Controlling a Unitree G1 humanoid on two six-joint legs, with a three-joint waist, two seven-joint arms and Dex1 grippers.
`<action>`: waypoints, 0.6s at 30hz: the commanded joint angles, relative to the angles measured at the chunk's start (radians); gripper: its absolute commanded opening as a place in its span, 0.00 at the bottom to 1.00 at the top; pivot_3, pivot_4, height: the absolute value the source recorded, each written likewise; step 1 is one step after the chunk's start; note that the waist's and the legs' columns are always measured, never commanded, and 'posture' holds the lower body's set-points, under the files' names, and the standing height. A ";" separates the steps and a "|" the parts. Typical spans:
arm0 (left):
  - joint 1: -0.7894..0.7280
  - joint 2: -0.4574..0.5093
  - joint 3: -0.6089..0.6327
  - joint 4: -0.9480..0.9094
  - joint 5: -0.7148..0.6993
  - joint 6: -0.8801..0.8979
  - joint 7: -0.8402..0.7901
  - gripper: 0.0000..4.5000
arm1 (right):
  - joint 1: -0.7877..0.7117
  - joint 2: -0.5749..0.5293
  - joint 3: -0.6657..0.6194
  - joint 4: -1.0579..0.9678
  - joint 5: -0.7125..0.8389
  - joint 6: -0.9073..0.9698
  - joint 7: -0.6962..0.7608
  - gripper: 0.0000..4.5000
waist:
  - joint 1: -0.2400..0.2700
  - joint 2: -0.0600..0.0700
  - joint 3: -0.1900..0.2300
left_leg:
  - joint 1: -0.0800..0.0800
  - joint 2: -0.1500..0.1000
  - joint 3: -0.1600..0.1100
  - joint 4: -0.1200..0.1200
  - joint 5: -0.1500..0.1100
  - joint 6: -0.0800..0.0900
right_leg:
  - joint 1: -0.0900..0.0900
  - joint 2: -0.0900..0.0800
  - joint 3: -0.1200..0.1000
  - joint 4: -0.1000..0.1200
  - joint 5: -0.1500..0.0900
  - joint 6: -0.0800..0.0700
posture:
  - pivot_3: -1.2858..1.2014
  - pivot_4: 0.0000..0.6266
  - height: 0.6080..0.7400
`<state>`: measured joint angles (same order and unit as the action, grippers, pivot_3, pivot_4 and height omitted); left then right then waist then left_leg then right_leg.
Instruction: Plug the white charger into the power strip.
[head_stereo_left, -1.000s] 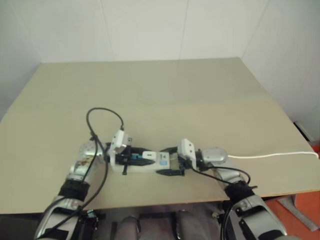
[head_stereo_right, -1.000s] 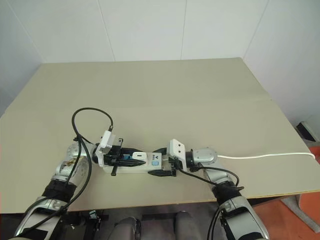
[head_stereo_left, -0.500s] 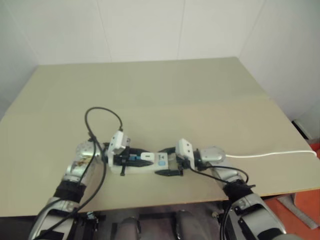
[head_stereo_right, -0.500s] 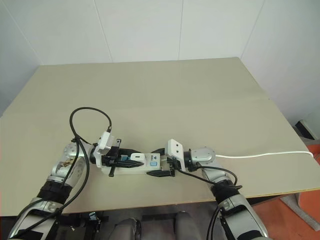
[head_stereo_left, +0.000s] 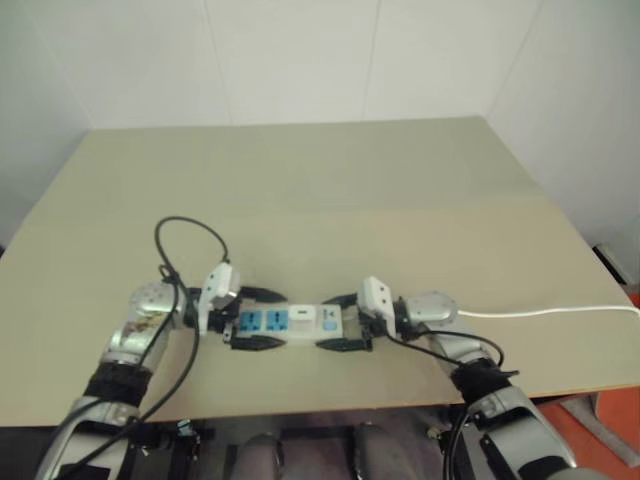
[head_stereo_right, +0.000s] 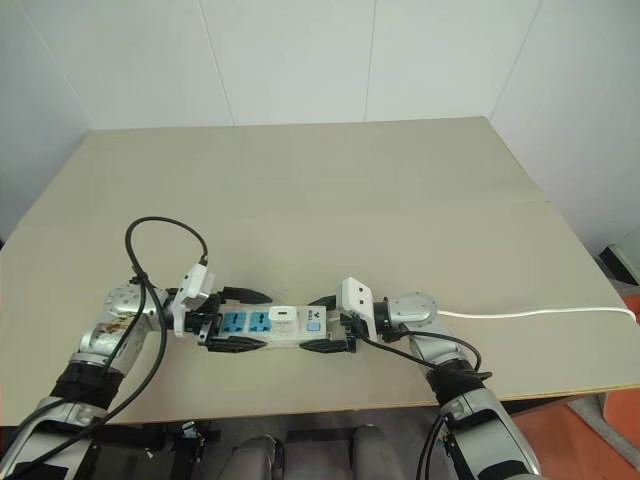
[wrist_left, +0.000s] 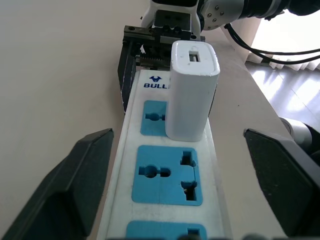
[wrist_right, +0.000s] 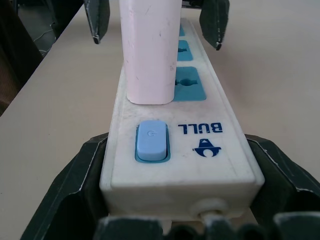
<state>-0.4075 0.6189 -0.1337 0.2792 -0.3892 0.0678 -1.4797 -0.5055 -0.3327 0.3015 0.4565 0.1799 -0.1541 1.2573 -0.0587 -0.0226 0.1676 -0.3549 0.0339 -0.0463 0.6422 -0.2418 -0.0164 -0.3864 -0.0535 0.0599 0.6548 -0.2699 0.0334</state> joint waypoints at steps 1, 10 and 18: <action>0.025 0.005 0.012 -0.022 -0.012 0.040 0.002 1.00 | 0.007 -0.007 -0.002 0.047 -0.025 0.009 -0.005 0.76 | 0.000 0.000 0.000 | 0.000 0.000 0.000 0.000 0.000 0.000 | 0.000 0.000 0.000 0.000 0.000 0.000 | 0.52 0.24 1.00; -0.015 0.102 0.134 -0.114 -0.106 0.121 -0.032 1.00 | -0.012 -0.035 -0.027 0.014 -0.006 -0.002 0.021 0.99 | -0.001 -0.004 0.003 | -0.005 0.000 -0.001 0.000 0.000 0.000 | -0.003 0.000 -0.001 -0.003 0.000 0.000 | 0.52 0.24 1.00; 0.026 0.245 0.240 -0.226 -0.153 0.163 -0.057 1.00 | 0.104 -0.261 -0.189 -0.299 0.111 0.087 0.033 0.99 | 0.028 -0.003 0.005 | -0.035 -0.002 -0.002 0.003 0.000 0.000 | -0.027 -0.005 -0.005 -0.007 0.005 -0.005 | 0.52 0.24 1.00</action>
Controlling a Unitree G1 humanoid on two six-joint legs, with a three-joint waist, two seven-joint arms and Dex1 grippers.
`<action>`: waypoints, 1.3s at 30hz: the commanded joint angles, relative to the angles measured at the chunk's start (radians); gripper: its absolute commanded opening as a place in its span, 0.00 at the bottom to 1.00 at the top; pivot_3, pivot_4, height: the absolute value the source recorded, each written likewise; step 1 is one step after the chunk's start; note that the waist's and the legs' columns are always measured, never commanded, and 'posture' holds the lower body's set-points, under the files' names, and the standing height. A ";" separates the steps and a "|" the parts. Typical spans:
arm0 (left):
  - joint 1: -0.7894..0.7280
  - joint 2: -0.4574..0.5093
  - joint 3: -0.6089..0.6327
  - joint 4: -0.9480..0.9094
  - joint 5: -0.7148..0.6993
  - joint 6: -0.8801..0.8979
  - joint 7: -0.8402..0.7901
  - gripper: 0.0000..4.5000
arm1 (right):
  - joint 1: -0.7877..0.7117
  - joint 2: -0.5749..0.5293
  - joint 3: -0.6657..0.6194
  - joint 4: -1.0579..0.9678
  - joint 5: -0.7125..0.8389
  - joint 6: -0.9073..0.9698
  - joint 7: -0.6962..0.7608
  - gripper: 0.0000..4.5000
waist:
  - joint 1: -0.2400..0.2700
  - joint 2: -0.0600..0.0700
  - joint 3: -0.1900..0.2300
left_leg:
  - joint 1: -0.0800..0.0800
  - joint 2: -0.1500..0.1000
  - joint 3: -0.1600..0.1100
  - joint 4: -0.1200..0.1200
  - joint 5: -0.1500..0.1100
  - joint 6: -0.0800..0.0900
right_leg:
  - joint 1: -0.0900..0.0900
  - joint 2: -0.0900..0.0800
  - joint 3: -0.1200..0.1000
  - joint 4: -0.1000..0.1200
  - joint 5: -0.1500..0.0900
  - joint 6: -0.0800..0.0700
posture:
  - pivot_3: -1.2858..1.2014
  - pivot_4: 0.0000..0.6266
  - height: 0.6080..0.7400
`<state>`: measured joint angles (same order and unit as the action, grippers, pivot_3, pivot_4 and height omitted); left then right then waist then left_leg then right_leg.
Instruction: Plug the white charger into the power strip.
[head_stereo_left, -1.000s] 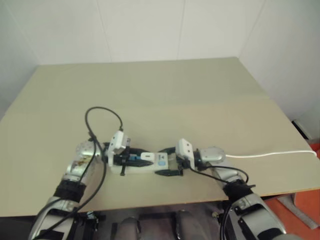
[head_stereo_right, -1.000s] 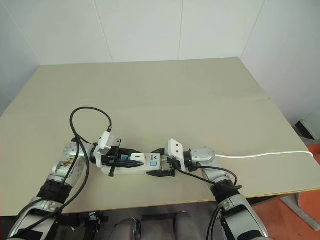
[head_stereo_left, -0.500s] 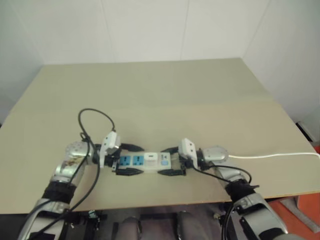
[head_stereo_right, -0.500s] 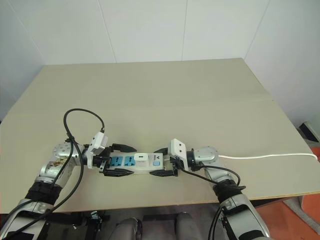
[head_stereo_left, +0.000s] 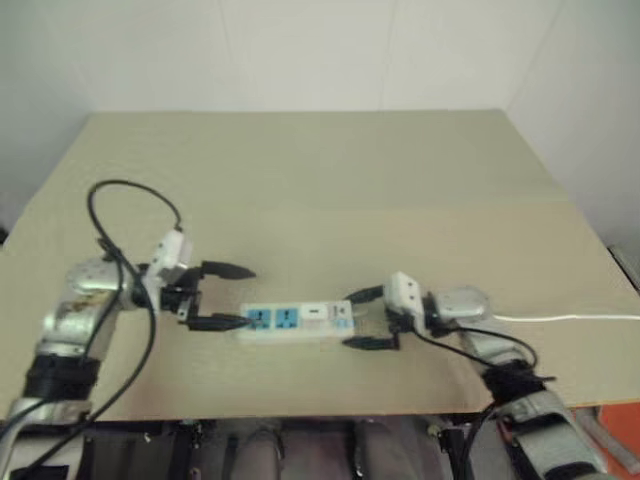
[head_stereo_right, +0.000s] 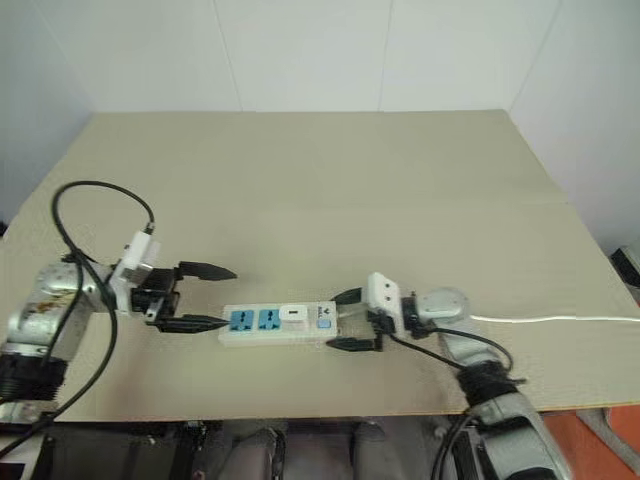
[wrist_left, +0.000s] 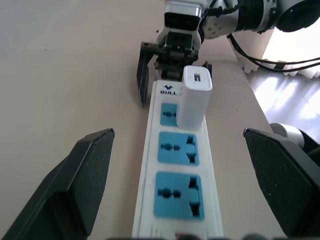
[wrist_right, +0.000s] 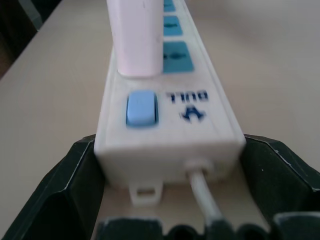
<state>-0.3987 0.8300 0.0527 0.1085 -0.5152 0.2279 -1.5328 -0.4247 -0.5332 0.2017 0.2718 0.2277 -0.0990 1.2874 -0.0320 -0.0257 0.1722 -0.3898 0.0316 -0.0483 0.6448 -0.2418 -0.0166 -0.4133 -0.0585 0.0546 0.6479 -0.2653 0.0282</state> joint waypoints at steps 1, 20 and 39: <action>0.036 0.052 0.068 -0.065 -0.026 -0.004 -0.011 1.00 | 0.042 -0.091 -0.112 -0.147 0.082 0.050 0.005 0.99 | 0.003 0.000 0.000 | -0.003 0.000 0.001 0.000 0.000 0.000 | -0.004 0.000 0.000 0.000 0.000 0.000 | 0.52 0.24 1.00; 0.510 0.253 0.463 -0.234 -0.042 0.008 -0.032 1.00 | 0.329 -0.360 -0.426 -0.325 0.228 0.153 0.013 0.99 | -0.008 0.001 0.003 | -0.005 0.000 0.003 -0.001 -0.001 0.002 | -0.007 0.000 0.001 0.000 0.000 0.000 | 0.52 0.24 1.00; 0.552 0.233 0.462 -0.266 -0.034 -0.009 0.007 1.00 | 0.358 -0.381 -0.470 -0.327 0.237 0.157 -0.007 0.99 | -0.008 0.000 0.003 | -0.003 0.000 0.004 0.000 -0.001 0.002 | -0.005 0.000 0.002 0.001 0.000 0.000 | 0.52 0.24 1.00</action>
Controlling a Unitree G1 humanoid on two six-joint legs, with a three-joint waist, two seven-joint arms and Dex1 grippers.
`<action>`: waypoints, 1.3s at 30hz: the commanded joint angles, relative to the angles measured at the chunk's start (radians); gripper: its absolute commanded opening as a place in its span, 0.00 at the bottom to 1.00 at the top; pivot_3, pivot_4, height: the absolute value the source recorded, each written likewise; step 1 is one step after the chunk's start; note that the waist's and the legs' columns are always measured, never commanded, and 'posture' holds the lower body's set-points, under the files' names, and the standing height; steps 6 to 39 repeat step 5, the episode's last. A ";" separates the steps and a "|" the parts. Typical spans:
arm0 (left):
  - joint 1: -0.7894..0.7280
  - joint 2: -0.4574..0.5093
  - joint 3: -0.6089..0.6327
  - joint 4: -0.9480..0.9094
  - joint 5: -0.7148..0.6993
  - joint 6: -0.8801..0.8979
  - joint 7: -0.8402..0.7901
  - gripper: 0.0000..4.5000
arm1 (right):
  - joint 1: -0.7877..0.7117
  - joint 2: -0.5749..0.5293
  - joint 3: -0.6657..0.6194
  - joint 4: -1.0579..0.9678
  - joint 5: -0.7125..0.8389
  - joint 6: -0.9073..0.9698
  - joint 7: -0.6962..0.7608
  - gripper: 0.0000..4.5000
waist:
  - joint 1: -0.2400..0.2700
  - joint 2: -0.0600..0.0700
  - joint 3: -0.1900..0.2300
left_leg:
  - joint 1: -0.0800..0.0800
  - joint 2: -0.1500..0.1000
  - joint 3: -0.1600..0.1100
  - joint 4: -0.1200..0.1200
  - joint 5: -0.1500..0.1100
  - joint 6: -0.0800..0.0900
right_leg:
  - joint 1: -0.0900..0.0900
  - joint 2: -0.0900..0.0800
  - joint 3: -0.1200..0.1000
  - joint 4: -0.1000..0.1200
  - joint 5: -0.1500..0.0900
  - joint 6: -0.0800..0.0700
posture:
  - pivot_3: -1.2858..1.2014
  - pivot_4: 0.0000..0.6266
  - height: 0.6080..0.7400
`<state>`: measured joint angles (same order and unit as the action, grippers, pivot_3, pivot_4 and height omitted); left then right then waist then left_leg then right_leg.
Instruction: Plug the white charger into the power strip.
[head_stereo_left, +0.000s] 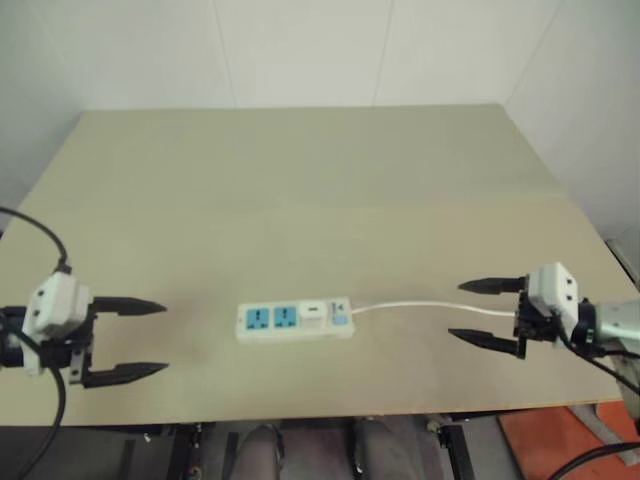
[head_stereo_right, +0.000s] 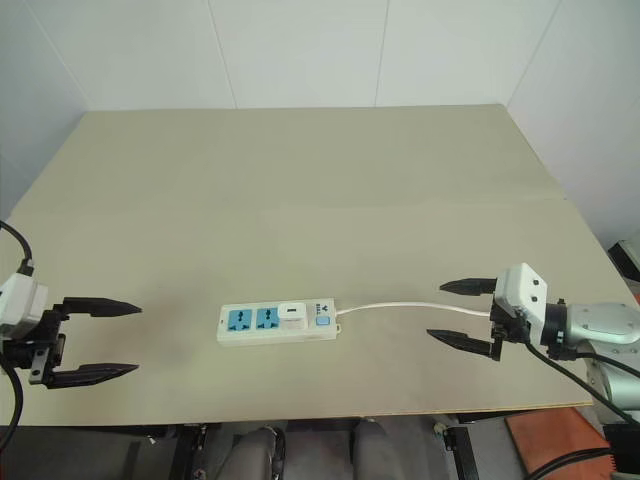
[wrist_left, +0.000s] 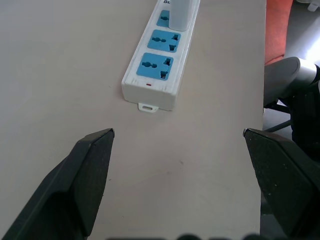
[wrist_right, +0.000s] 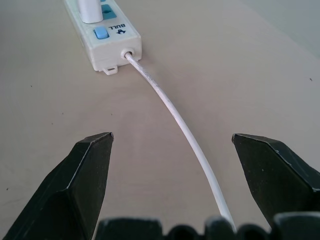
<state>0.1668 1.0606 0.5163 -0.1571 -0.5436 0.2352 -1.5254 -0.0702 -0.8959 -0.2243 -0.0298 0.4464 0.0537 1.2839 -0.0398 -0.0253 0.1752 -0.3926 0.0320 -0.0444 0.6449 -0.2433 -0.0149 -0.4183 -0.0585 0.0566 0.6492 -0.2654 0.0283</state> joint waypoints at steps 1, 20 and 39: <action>-0.018 0.002 -0.005 0.002 -0.007 -0.017 -0.001 1.00 | 0.005 -0.019 -0.045 -0.027 0.017 0.004 -0.006 0.99 | 0.000 0.000 0.000 | 0.000 0.000 0.000 0.000 0.000 0.000 | 0.000 0.000 0.000 0.000 0.000 0.000 | 0.52 0.24 1.00; -0.031 0.003 -0.017 0.007 -0.010 -0.020 0.000 1.00 | 0.006 -0.020 -0.046 -0.027 0.016 0.004 -0.010 0.99 | 0.000 0.000 0.000 | 0.001 0.000 0.001 0.000 0.000 0.000 | 0.000 0.000 0.001 0.001 0.000 0.000 | 0.52 0.24 1.00; -0.031 0.003 -0.017 0.007 -0.010 -0.020 0.000 1.00 | 0.006 -0.020 -0.046 -0.027 0.016 0.004 -0.010 0.99 | 0.000 0.000 0.000 | 0.001 0.000 0.001 0.000 0.000 0.000 | 0.000 0.000 0.001 0.001 0.000 0.000 | 0.52 0.24 1.00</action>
